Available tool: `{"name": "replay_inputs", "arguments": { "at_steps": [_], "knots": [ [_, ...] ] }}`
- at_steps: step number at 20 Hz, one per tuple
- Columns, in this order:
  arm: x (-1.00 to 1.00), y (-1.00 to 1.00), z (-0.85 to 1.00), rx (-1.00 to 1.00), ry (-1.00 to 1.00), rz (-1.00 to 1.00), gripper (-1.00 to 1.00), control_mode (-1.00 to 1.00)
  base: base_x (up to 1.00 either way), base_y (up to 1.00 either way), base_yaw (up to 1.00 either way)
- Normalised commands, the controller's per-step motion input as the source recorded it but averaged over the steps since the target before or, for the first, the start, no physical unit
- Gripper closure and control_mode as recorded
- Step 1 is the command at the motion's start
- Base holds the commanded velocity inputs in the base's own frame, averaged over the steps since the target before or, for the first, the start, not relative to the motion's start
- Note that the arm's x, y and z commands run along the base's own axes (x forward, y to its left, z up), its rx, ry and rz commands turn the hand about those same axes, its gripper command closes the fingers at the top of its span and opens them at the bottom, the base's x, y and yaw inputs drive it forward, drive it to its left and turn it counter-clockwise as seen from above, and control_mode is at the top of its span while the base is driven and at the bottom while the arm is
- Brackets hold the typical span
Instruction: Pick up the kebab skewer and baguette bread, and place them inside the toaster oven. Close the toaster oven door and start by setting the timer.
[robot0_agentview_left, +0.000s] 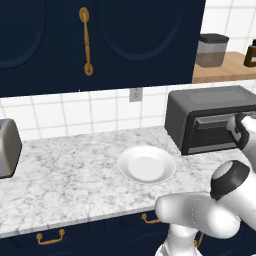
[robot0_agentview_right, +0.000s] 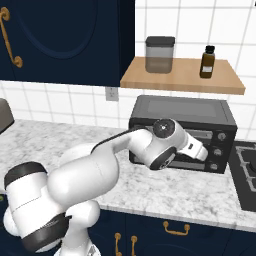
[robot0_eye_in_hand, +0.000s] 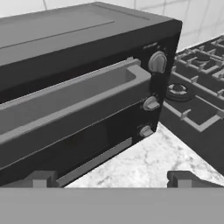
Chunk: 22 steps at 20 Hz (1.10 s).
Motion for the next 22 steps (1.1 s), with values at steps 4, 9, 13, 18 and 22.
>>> {"name": "replay_inputs", "arguments": {
  "at_steps": [4, 9, 13, 18, 22],
  "knots": [
    [0.31, 0.00, -0.35, 0.04, 0.04, -0.10, -1.00, -1.00, 0.00, 0.00, 0.00],
    [0.39, 0.00, -0.30, 0.11, 0.00, -0.09, -1.00, -1.00, 0.00, 0.00, 0.00],
    [0.59, 0.00, -0.20, 0.13, 0.00, -0.09, -1.00, -1.00, 0.00, 0.00, 0.00],
    [0.29, -0.08, -0.24, 0.11, 0.00, -0.06, -1.00, -1.00, 0.00, 0.00, 0.00],
    [-0.16, -0.40, -0.37, 0.02, 0.00, -0.03, -1.00, -1.00, 0.00, 0.00, 0.00]
  ]
}}
